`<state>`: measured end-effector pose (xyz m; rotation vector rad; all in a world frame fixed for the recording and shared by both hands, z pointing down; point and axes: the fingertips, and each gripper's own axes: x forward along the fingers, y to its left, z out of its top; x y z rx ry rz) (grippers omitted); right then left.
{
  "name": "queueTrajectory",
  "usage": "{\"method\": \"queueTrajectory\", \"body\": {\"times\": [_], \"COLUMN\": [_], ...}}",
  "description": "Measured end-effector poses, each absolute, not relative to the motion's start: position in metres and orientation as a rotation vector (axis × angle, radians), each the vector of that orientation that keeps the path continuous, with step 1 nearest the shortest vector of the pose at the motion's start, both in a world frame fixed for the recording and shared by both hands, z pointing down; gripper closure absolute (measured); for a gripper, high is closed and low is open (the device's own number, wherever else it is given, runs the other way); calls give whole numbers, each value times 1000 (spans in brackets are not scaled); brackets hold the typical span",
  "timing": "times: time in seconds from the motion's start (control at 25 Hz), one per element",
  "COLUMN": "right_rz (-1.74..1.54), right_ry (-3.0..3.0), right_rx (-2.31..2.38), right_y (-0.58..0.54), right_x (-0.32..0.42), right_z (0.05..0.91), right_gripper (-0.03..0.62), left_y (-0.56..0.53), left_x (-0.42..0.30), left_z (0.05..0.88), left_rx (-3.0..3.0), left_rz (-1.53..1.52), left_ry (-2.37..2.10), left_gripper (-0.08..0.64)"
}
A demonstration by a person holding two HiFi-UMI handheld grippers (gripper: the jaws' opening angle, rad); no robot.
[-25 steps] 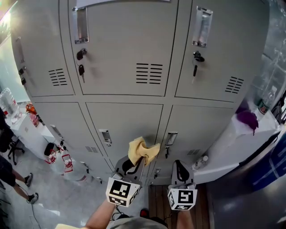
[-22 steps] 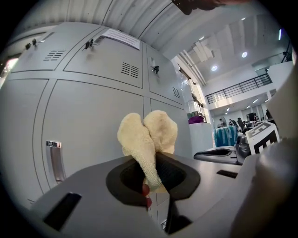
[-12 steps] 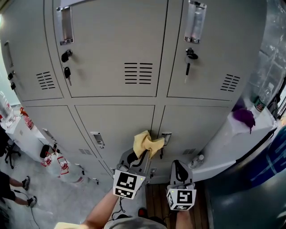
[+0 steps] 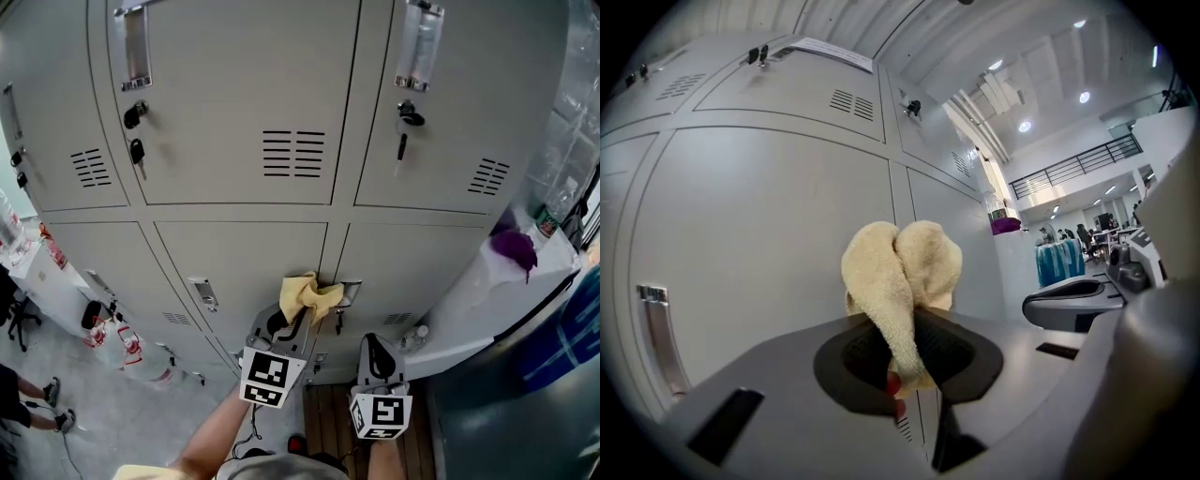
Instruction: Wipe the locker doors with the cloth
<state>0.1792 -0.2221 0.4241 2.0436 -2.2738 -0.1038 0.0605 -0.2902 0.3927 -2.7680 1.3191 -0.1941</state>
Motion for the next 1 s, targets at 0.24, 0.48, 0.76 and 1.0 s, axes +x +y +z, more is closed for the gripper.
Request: {"method": "queueTrajectory", "body": {"times": [0.24, 0.48, 0.76, 1.0], "right_rz": [-94, -104, -107, -104], "right_ry": [-2282, -2301, -2328, -2358], "right_rx": [2040, 2018, 1993, 1959], "right_y": [-225, -228, -230, -232], "right_x": [175, 167, 158, 146], "right_z": [425, 425, 424, 425], "right_gripper": [568, 568, 568, 568], "left_y": [-293, -296, -300, -302], "left_x": [50, 21, -21, -54], "left_z": [393, 394, 395, 398], "left_rx": [-2755, -2709, -2643, -2595], "left_rz": [-197, -224, -242, -257], "left_ry": [1347, 1413, 1518, 1619], "left_gripper": [483, 483, 483, 483]}}
